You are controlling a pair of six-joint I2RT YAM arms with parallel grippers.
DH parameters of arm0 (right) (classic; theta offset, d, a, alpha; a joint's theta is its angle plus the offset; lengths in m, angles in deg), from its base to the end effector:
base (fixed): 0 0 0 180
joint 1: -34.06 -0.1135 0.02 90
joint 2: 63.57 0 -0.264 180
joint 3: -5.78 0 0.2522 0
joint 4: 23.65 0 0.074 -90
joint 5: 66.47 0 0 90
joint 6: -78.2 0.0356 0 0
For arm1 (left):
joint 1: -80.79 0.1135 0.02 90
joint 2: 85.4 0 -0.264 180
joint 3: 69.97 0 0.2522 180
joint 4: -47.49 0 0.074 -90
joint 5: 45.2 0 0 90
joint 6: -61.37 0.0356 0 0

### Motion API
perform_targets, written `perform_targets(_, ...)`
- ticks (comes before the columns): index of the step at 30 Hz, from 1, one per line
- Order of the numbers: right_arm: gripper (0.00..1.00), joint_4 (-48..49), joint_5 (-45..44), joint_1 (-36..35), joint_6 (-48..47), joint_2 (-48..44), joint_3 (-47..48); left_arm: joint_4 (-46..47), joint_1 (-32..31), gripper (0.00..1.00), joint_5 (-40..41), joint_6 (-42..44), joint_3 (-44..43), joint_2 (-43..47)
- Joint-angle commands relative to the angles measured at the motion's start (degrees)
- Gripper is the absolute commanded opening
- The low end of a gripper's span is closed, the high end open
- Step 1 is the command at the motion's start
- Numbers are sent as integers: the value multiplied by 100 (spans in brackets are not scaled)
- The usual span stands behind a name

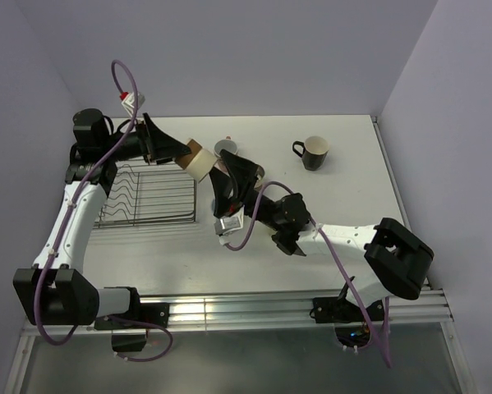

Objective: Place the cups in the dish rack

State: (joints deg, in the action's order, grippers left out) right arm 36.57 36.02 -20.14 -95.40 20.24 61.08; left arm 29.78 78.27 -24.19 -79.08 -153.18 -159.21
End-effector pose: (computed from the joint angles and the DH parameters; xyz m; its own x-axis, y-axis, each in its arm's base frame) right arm 0.1726 0.2524 0.3127 0.9282 -0.3717 0.0181 0.2053 0.4707 -0.8581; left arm 0.2793 -0.0456 0.3957 -0.8157 -0.2408 -0.5260 0.4863 0.2071 -0.8489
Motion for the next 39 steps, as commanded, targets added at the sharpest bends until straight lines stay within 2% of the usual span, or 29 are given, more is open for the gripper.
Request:
perform_targets(1,86,2701,-36,5,-52,-119,-268,36,417,0,-211,175,-411,-55)
perform_targets(4,96,2692,-71,49,-87,-154,-435,-254,822,0,-255,483,-736,-161)
perform_targets(6,99,2684,-220,76,-96,-181,-497,-597,1060,0,-133,807,-1095,-283)
perform_targets(8,100,2570,-422,93,-87,-233,-568,-1649,1420,0,104,1702,-1681,-520)
perform_targets(9,100,2465,-788,93,-52,-268,-568,-2088,1526,0,540,2123,-1929,-600)
perform_targets(10,100,2116,-1027,93,9,-417,-551,-2806,1683,0,806,2911,-2141,-687)
perform_targets(11,100,1816,-1264,93,114,-514,-524,-3040,1729,0,1095,3223,-2447,-775)
perform_targets(12,100,1448,-2015,102,402,-637,-402,-3190,1781,0,1803,3740,-2537,-785)
perform_targets(13,100,557,-2371,111,596,-890,-314,-3252,1799,0,2176,3954,-2564,-750)
perform_targets(15,100,-467,-2952,207,1349,-1120,1,-3183,1799,0,2879,4262,-2460,-627)
perform_targets(16,100,-1490,-3381,251,1607,-1339,99,-3148,1817,0,3526,4568,-2407,-575)
perform_targets(18,100,-2689,-3639,391,2491,-1525,362,-2973,1852,0,4031,4842,-2179,-443)
perform_targets(19,100,-3931,-3744,436,2801,-1656,668,-2876,1861,0,4547,4957,-1987,-364)
perform_targets(21,100,-4923,-3815,523,3678,-1692,960,-2587,1861,0,4894,5219,-1784,-311)
perform_targets(22,100,-5850,-3816,594,3857,-1614,1248,-2472,1852,0,5095,5361,-1669,-276)
perform_targets(23,100,-6120,-3937,612,4033,-1561,1364,-2375,1852,0,5472,5414,-1477,-258)
perform_targets(27,100,-7386,-3632,936,4859,-1385,1908,-2040,1861,0,6248,5782,-1159,-345)
perform_targets(29,100,-8580,-3281,1235,5115,-1175,2313,-1786,1861,0,6354,6020,-905,-311)
perform_targets(32,100,-10022,-2499,1795,5747,-657,3375,-1276,1861,0,6503,6442,-447,-179)
perform_targets(34,100,-10846,-1851,2104,6099,-236,4184,-1206,1852,0,6328,6925,-211,-135)
perform_targets(36,100,-11289,-1479,2483,6354,29,4877,-969,1861,0,6284,7302,-34,-91)
perform_targets(39,100,-11730,-1284,2782,6504,311,5319,-819,1922,0,6196,7611,151,-143)
